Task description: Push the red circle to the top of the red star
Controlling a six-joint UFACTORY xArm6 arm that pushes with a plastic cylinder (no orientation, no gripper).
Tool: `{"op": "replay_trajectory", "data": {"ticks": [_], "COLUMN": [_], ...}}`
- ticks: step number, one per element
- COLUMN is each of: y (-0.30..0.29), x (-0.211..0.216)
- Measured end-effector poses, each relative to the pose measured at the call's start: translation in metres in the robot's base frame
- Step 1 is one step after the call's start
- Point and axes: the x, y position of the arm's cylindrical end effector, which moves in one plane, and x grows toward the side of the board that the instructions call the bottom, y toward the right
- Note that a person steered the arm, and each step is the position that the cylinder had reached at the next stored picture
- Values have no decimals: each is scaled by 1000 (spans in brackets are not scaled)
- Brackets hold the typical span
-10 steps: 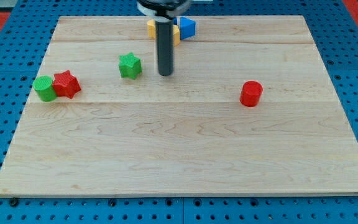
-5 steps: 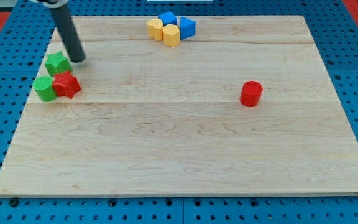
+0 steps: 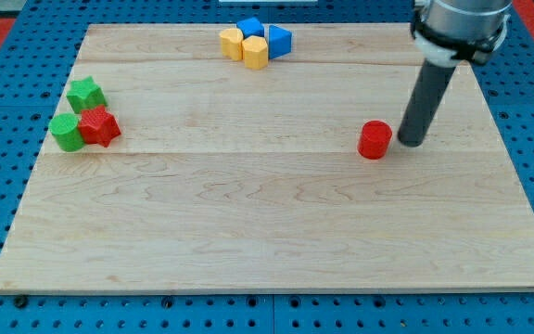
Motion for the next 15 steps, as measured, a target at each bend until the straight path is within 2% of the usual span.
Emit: {"op": "replay_trajectory", "data": {"ticks": [1, 2, 3, 4, 6, 7, 8, 10, 12, 13, 14, 15], "y": [-55, -112, -31, -40, -160, -198, -191, -288, -290, -277, -296, -313], "x": [-41, -51, -51, -23, -26, -31, -3, -45, -46, -22, -25, -48]}}
